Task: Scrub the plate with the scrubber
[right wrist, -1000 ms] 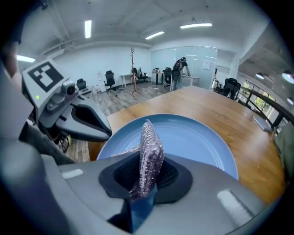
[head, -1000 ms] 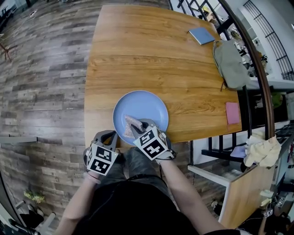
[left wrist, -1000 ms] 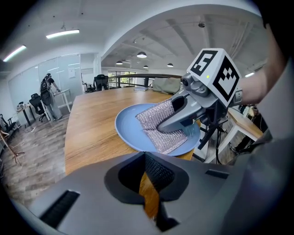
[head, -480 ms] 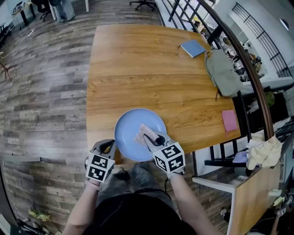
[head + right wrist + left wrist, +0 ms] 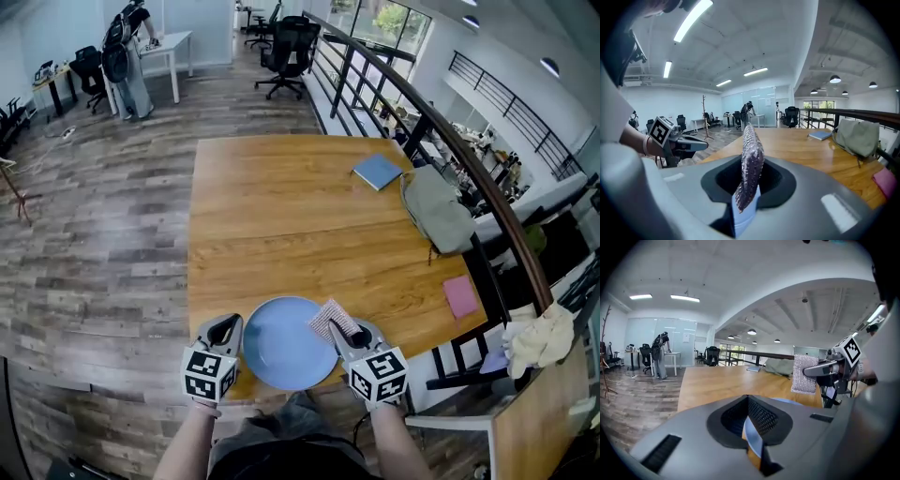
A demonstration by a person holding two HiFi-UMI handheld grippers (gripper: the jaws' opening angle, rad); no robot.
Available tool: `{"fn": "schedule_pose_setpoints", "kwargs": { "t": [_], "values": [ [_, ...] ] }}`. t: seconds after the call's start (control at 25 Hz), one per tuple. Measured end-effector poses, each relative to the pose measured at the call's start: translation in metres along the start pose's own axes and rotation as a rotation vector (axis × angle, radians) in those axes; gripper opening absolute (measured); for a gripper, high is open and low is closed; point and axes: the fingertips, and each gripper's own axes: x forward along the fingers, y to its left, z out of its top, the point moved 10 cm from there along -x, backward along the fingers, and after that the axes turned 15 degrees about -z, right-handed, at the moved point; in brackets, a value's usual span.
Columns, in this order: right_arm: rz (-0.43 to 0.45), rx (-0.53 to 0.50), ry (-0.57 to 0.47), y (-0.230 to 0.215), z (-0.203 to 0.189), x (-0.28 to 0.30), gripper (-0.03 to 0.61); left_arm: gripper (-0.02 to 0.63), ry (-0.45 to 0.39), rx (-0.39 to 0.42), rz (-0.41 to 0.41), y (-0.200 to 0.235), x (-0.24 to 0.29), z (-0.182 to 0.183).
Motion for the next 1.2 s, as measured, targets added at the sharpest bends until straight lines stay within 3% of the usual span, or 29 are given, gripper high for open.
{"fn": "schedule_pose_setpoints", "kwargs": {
  "t": [0.44, 0.84, 1.2],
  "values": [
    [-0.049, 0.052, -0.196, -0.023, 0.064, -0.028, 0.071, -0.003, -0.250, 0.032, 0.010, 0.004, -0.034, 0.086],
    [-0.037, 0.081, -0.348, -0.041, 0.097, -0.062, 0.071, -0.003, -0.405, 0.021, 0.014, -0.009, -0.073, 0.113],
    [-0.009, 0.062, -0.378, -0.029, 0.109, -0.064, 0.071, -0.003, -0.446, 0.032, 0.018, -0.022, -0.086, 0.124]
  ]
}}
